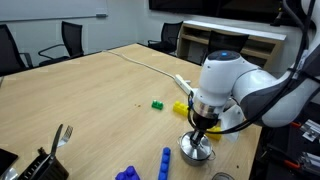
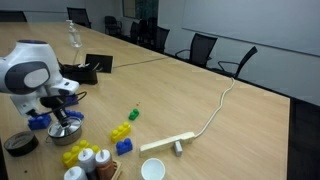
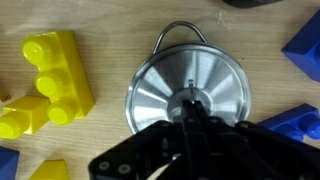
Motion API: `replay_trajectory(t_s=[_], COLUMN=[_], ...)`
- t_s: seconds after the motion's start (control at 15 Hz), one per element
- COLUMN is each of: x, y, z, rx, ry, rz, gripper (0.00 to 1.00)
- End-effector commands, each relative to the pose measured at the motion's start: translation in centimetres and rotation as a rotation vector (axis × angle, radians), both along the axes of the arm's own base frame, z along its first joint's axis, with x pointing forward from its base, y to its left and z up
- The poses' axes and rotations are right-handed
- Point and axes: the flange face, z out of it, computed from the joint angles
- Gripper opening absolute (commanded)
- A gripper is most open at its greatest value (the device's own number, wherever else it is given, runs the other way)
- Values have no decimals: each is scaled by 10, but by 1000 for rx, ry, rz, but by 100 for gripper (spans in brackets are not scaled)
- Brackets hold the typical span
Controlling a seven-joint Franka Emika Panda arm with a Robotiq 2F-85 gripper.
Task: Put the silver lid on top of the silver pot
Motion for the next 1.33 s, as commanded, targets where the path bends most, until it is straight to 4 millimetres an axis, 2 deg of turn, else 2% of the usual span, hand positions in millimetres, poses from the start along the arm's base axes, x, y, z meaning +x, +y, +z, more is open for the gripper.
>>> replay_trajectory(t_s=[0.0, 0.07, 0.13, 0.47, 0.67, 0.8, 0.87, 0.93, 1.07, 1.27], x=[7, 8, 8, 8, 13, 16, 17, 22, 21, 18], y=[-2, -1, 0, -1, -4, 2, 8, 7, 13, 10], z=[3, 3, 4, 13, 33, 56, 70, 54, 71, 68], rx=[-16, -9, 2, -2, -20, 33, 79, 43, 66, 67], ry=[0, 1, 1, -24, -67, -115, -161, -121, -150, -148], rz=[14, 14, 18, -4, -12, 17, 34, 7, 18, 18], gripper=[1, 28, 29, 64, 84, 97, 100, 86, 100, 100])
